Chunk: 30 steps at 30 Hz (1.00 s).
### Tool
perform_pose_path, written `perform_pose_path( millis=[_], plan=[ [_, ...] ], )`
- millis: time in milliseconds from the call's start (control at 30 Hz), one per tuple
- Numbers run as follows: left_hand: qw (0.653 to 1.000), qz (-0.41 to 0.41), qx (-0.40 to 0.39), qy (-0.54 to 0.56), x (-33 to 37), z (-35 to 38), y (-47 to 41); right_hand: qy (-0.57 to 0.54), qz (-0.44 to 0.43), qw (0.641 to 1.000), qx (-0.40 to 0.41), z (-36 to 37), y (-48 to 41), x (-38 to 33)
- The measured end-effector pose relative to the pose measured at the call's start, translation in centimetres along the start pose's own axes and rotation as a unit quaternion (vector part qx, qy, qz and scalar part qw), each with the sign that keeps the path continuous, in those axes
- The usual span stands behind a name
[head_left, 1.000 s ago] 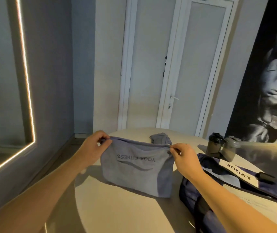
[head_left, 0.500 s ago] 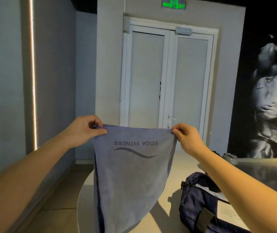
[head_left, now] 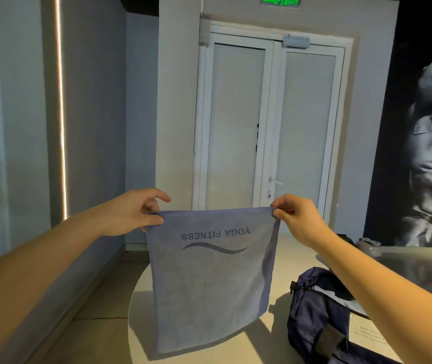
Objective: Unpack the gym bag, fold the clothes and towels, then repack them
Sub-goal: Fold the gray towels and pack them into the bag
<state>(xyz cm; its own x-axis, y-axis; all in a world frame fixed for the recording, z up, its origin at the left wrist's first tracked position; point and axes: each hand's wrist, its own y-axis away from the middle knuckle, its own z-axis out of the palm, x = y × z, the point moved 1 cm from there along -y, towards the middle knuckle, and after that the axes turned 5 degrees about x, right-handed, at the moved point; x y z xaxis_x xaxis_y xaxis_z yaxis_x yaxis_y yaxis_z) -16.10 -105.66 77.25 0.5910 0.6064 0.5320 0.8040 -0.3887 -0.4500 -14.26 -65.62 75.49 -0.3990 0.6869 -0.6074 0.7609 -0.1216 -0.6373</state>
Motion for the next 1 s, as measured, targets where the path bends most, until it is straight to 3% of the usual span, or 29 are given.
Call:
perform_pose_path(
  millis=[233,400,533,700,833,1000],
  plan=[
    [0.998,-0.018,0.051,-0.041,-1.3,0.6,-0.3,0.072,0.010,0.997,-0.018,1.2,-0.8,0.6],
    [0.996,-0.028,0.051,-0.073,-2.4,0.3,-0.6,0.007,0.036,0.999,-0.033,1.5,-1.0,-0.2],
    [0.996,-0.034,0.065,-0.052,-3.2,0.3,-1.3,-0.102,0.139,0.985,-0.015,2.2,-1.7,-0.1],
    [0.992,-0.088,0.086,-0.022,-5.3,2.1,-3.5,-0.107,0.221,0.969,-0.031,4.9,-2.8,1.0],
    [0.983,-0.114,0.140,-0.005,-6.8,3.8,-6.1,-0.125,0.228,0.966,0.015,6.9,-3.7,1.7],
    [0.968,-0.069,0.240,-0.015,-6.7,3.9,-7.1,-0.130,0.184,0.973,0.060,6.4,-3.9,2.1]
  ],
)
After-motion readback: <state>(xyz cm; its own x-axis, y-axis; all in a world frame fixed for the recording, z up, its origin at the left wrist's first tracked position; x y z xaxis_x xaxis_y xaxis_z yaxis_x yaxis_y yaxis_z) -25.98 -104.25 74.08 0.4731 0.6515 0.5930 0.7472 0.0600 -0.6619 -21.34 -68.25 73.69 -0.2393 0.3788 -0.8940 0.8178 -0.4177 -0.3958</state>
